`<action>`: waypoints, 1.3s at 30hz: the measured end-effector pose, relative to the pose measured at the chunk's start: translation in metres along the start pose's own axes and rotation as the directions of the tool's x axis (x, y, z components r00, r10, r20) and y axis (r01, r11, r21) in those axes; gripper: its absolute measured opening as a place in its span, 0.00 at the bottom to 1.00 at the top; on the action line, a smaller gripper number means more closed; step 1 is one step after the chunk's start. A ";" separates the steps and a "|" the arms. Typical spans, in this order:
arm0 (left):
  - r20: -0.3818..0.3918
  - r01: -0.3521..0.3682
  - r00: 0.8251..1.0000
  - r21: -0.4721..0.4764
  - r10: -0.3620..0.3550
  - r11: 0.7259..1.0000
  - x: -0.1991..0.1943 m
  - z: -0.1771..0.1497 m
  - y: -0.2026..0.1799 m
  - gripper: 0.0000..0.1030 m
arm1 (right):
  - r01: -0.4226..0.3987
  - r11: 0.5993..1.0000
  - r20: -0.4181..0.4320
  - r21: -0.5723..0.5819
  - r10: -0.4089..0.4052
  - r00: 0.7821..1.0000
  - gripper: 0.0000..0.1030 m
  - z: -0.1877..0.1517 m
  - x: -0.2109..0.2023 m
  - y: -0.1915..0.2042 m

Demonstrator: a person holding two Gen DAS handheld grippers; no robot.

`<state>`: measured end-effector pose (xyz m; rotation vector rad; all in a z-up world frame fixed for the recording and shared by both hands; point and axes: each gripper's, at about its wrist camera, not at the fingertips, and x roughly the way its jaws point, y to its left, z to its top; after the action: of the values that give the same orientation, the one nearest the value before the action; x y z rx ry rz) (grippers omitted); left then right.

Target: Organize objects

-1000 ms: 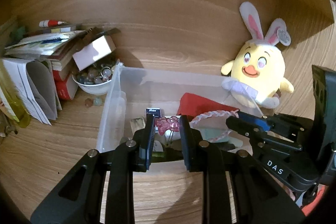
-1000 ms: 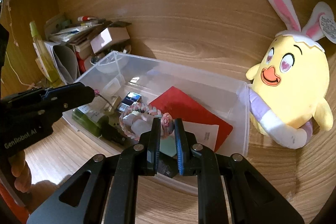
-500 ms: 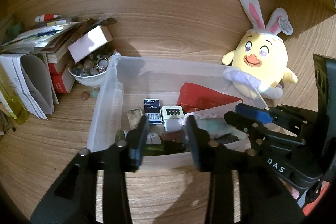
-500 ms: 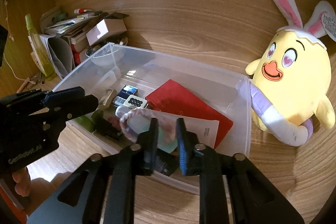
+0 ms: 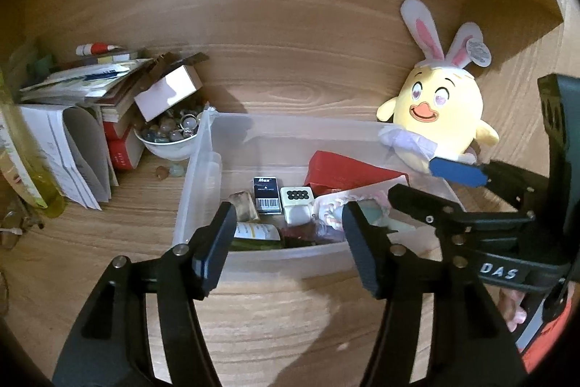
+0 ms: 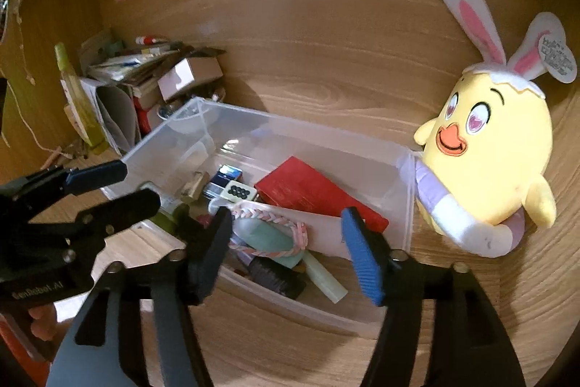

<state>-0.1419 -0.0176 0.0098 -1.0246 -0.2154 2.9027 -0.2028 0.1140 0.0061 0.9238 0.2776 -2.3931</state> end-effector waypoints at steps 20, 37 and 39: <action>0.087 -0.024 0.996 0.001 0.024 1.000 -0.054 -0.024 0.000 0.94 | -0.026 0.999 0.101 -0.019 0.028 0.995 0.85 -0.030 -0.063 0.016; 0.057 -0.067 0.996 0.005 0.066 0.998 -0.049 -0.053 0.004 0.95 | -0.029 0.999 0.102 -0.022 0.031 0.994 0.86 -0.062 -0.062 0.023; 0.054 -0.068 0.996 0.003 0.068 0.998 -0.048 -0.055 0.004 0.95 | -0.033 0.999 0.093 -0.016 0.035 0.995 0.86 -0.065 -0.057 0.021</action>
<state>-0.0699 -0.0200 -0.0032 -0.9723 -0.1790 2.9926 -0.1201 0.1446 -0.0035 0.8007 0.2415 -2.3918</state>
